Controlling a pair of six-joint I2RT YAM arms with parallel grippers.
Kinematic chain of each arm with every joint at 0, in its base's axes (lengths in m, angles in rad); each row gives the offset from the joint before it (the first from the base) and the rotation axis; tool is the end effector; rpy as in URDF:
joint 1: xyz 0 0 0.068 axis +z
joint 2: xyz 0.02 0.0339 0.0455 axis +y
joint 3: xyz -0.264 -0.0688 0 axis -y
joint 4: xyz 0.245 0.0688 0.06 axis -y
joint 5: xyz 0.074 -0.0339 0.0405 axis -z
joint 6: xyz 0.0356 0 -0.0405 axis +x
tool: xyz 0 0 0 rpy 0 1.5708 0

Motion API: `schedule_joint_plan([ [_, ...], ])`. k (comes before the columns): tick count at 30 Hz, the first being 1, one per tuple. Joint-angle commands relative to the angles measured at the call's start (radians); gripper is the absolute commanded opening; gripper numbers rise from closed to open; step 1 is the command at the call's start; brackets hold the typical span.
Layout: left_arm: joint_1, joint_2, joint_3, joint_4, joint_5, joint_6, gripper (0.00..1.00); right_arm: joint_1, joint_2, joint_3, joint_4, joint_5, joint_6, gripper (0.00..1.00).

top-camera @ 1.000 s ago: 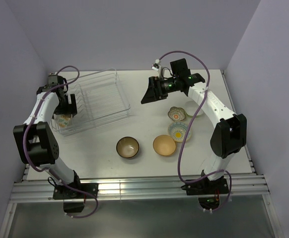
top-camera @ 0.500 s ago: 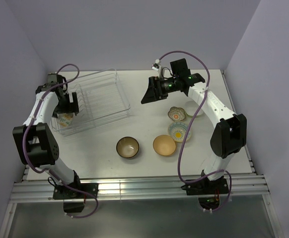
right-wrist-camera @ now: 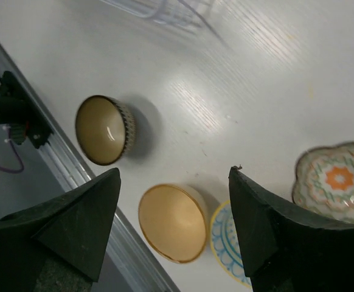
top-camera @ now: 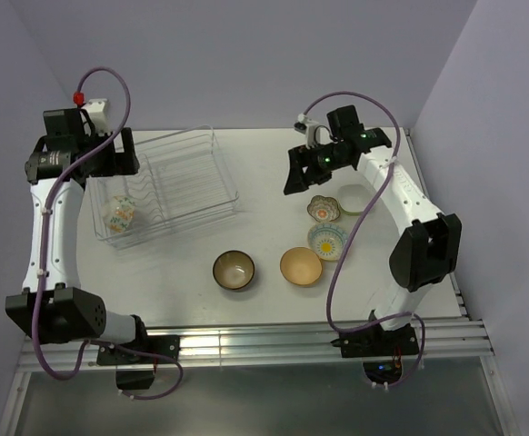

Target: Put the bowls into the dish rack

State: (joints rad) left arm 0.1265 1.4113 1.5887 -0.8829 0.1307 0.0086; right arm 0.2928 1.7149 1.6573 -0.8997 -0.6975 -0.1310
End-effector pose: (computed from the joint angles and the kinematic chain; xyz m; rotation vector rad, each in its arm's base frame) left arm 0.2901 0.0322 0.4056 -0.0652 2.2693 -0.0774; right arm 0.3422 0.1270 0.3377 -0.7851 2.3179 0.9433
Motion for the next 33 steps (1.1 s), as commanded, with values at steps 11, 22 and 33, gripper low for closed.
schedule_joint_plan([
  [11, -0.03, -0.103, -0.065, 0.09, 0.242, 0.007, 0.99, -0.333, -0.13, -0.29, -0.153, 0.245, -0.121, 0.65],
  [22, -0.044, -0.11, -0.076, 0.102, 0.265, -0.044, 0.99, -0.345, -0.075, -0.458, -0.001, 0.343, -0.065, 0.58],
  [33, -0.048, -0.104, -0.085, 0.116, 0.288, -0.067, 1.0, -0.342, 0.04, -0.455, 0.068, 0.323, -0.03, 0.45],
])
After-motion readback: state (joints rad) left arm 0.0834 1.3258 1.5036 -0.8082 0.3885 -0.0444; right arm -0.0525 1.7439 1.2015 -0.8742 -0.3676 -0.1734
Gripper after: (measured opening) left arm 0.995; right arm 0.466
